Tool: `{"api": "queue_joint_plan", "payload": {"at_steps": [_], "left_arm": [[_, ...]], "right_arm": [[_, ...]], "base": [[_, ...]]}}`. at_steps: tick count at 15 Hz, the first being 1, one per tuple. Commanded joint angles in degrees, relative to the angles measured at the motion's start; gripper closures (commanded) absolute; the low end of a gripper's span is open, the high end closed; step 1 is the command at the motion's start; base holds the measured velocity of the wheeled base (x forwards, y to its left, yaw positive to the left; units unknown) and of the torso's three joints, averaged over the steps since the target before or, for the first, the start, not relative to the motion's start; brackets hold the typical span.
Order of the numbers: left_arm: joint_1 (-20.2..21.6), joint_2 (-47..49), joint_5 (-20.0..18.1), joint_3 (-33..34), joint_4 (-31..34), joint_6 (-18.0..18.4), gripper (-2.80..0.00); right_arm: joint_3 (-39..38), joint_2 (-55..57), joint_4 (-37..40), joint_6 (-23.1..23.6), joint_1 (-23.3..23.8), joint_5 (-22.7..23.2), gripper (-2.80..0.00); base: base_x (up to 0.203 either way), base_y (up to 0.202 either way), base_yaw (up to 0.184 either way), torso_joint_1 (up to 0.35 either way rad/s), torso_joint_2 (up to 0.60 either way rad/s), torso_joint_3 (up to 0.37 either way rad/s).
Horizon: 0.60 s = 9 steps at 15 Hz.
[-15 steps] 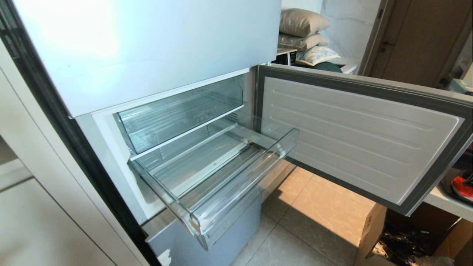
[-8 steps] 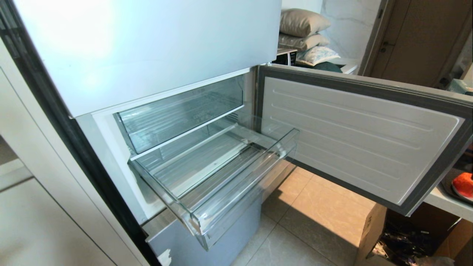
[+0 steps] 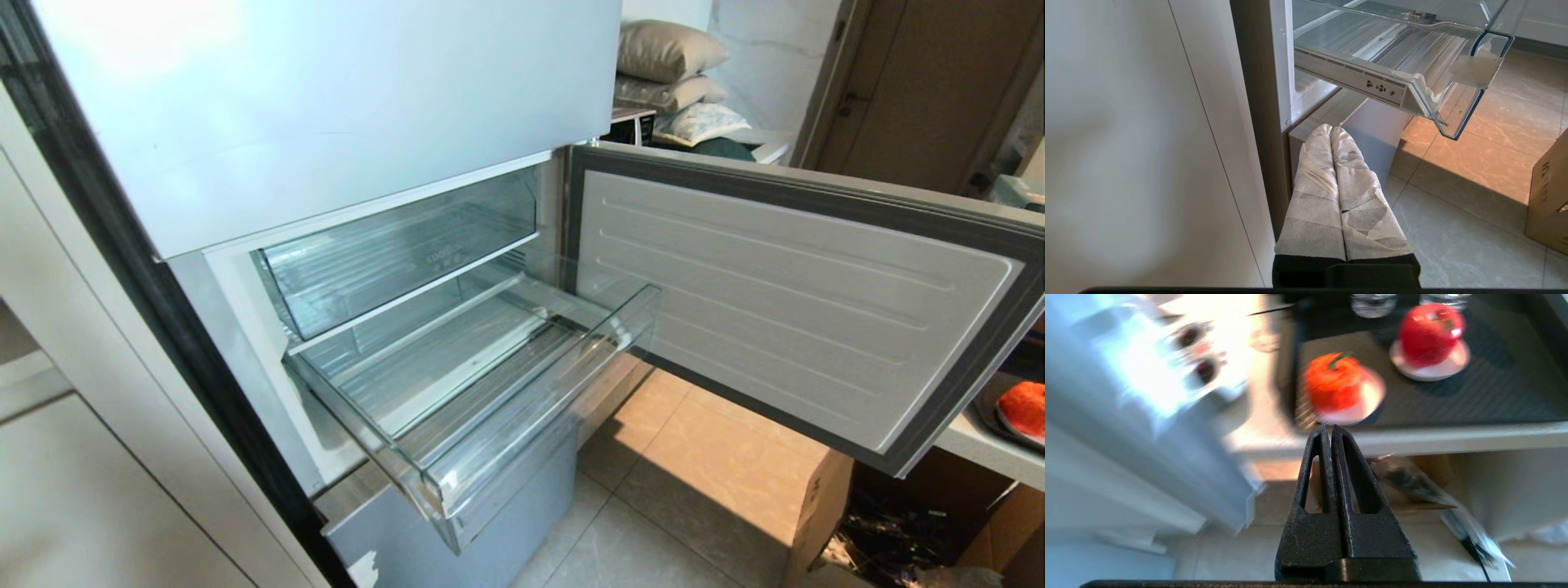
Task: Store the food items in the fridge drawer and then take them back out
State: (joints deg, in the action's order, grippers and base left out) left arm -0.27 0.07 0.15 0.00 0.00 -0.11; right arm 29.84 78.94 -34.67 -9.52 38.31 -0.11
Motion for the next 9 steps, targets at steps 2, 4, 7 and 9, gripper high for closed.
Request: {"api": "queue_joint_plan", "payload": {"at_steps": [2,4,7,9], "left_arm": [[0.0,0.0,0.0,0.0,0.0,-0.1,0.0],[0.0,0.0,0.0,0.0,0.0,0.0,0.0],[0.0,0.0,0.0,0.0,0.0,0.0,0.0],[0.0,0.0,0.0,0.0,0.0,0.0,0.0]], "right_arm": [[-11.7,-19.8,0.1,0.5,-9.9,0.3,0.0],[-17.6,-29.6,2.2,1.1,-23.7,0.4,0.0],[-22.9,-51.9,14.8,5.3,-37.6,0.1,0.0],[-25.7,-61.3,23.1,9.7,-42.0,-0.5,0.0]], "base": [[0.0,0.0,0.0,0.0,0.0,0.0],[0.0,0.0,0.0,0.0,0.0,0.0],[0.0,0.0,0.0,0.0,0.0,0.0],[0.0,0.0,0.0,0.0,0.0,0.0]]}}
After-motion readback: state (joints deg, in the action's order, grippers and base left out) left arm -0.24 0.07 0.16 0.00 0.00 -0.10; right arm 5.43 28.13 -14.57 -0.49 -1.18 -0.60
